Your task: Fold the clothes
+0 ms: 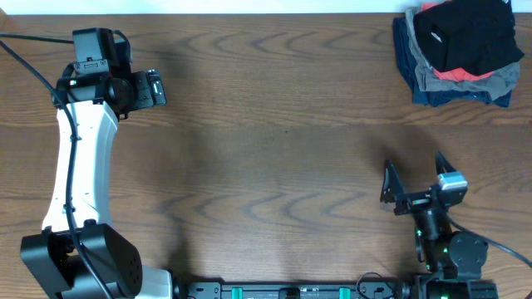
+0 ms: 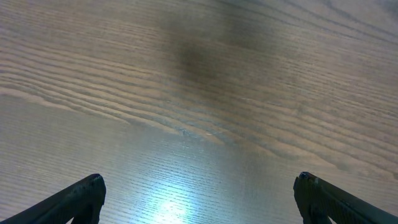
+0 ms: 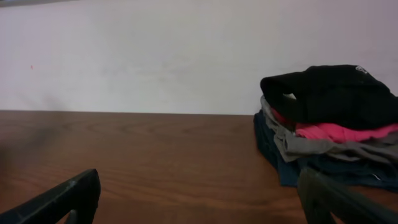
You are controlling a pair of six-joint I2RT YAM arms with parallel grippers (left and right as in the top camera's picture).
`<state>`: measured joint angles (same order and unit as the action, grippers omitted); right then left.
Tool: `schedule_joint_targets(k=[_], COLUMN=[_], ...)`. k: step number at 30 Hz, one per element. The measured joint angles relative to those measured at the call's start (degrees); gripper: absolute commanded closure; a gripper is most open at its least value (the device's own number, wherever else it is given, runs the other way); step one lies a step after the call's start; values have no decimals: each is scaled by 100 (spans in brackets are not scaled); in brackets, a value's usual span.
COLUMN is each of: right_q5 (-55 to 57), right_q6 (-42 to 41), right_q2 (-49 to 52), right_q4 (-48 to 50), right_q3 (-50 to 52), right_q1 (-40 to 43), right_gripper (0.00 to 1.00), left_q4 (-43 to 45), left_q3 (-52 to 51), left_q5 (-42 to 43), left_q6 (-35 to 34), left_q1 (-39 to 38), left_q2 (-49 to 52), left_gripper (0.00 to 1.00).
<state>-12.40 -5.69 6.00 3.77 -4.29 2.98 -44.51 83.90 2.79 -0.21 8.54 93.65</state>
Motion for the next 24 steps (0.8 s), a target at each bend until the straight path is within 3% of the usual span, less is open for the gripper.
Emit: schedule_joint_targets(k=[13,24], right_q5=[142,195], right_q6=[-42,-37], right_q2=[-522,-533], right_q4=[-686,-691], right_q3=[391,391], right_q1=[-2,-2], right_gripper=[1,1], left_q4=[-2,-4], left_q3=[0,0], left_q5=[0,0], left_q6=[0,0], left_q1=[0,-2], left_q2=[0,0], left_gripper=[2,2])
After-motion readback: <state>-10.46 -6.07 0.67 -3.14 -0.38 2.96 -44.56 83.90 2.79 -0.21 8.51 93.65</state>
